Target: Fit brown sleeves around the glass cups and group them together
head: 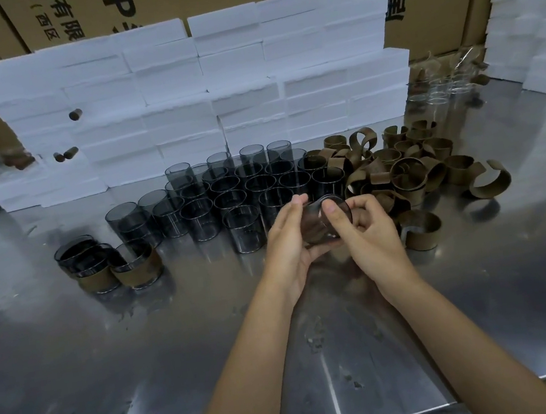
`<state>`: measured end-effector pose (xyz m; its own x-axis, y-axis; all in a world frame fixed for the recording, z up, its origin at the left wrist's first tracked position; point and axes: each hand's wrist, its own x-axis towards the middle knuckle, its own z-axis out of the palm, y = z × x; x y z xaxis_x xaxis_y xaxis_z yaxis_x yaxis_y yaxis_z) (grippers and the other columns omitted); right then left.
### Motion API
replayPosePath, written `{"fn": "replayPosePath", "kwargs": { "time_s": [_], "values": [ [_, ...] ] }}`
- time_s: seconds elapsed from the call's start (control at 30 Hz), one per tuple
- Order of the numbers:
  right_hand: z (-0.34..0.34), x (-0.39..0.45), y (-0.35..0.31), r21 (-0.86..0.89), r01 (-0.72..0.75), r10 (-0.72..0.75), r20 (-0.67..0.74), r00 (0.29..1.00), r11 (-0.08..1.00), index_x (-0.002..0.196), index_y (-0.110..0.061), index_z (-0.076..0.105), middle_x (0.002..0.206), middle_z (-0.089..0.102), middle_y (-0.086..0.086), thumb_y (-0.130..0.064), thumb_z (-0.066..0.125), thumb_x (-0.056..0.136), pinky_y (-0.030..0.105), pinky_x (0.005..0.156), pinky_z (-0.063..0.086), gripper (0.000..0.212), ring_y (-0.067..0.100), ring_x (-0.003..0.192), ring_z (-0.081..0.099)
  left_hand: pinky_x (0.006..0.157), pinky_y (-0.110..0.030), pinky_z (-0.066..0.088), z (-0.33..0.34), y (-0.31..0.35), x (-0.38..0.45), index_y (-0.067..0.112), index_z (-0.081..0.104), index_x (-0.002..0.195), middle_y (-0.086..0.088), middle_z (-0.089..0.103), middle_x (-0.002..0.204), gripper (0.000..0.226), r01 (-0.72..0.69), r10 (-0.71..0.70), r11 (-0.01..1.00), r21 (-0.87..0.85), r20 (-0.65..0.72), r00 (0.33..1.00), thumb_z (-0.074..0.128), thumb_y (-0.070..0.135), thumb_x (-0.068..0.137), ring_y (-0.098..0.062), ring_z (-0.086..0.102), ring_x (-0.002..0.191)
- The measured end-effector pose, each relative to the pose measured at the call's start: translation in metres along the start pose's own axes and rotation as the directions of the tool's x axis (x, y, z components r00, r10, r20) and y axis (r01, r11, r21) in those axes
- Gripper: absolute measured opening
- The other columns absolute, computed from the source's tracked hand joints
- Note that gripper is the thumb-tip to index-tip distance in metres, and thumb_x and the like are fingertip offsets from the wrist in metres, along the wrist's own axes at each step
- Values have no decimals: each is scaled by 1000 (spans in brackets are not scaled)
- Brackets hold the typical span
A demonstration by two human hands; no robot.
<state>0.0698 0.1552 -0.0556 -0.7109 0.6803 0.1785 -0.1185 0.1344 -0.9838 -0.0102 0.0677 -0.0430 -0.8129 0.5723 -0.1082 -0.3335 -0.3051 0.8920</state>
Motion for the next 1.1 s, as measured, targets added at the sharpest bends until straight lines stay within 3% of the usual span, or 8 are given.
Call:
{"fn": "replayPosePath", "kwargs": {
  "time_s": [0.13,0.23,0.33,0.4,0.53,0.77,0.93,1.1],
  "values": [
    [-4,2,3,-54,9,-14,-90,996,998,95,-17,59,81,69,15,-34,65,99,39,77,54,19,17,76,66,78,-41,64,1,-2,-4,10,66,122,-17,70,123,38,-35,32,995,89,30,999,73,35,94,-24,74,105],
    [-6,1,2,-95,72,-85,-142,986,993,93,-11,65,77,69,-5,-20,55,105,26,70,48,18,2,72,64,81,-43,64,-1,-3,-1,8,65,123,-15,69,120,32,-29,28,998,58,17,999,74,16,94,-24,72,103],
    [-15,1,-2,-335,193,-311,-346,885,922,94,-12,68,84,65,-2,-14,59,99,32,74,43,11,20,85,61,77,-42,65,-4,-1,1,8,63,123,-12,70,107,31,9,-10,999,-41,-3,1000,72,13,94,-23,71,96],
    [-26,3,-5,-562,116,-405,-422,811,819,107,-12,68,101,62,2,-12,63,93,34,84,36,16,27,102,54,73,-39,65,-5,0,2,8,62,125,-9,70,100,33,25,-25,996,-80,6,1000,72,13,94,-22,70,93],
    [-41,12,-1,-738,-163,-228,-398,889,654,137,-18,59,138,57,7,-24,60,94,44,106,28,44,28,131,42,68,-35,62,-6,-1,4,9,63,126,-10,70,103,36,49,-47,995,-90,17,999,73,14,93,-23,70,94],
    [-40,14,5,-746,-101,-330,-406,852,658,109,-22,73,98,74,-3,-21,59,98,42,105,24,18,20,112,54,69,-36,62,-8,-3,6,16,67,115,-9,70,101,24,48,-44,995,-83,49,998,74,14,92,-19,72,88],
    [-37,13,3,-794,-102,-273,-323,906,600,121,-24,69,112,72,-6,-41,63,89,46,115,17,37,20,123,48,69,-35,62,-7,-2,5,19,70,108,-7,73,96,17,40,-36,996,-76,52,998,73,14,93,-15,75,81],
    [-28,11,3,-921,2,-385,-160,909,388,112,-22,74,111,73,-2,-43,62,81,52,118,12,39,26,121,51,67,-31,60,-6,0,3,23,72,108,-8,73,113,19,3,-3,998,-55,-2,1000,75,14,90,-13,74,82]
  ]
}}
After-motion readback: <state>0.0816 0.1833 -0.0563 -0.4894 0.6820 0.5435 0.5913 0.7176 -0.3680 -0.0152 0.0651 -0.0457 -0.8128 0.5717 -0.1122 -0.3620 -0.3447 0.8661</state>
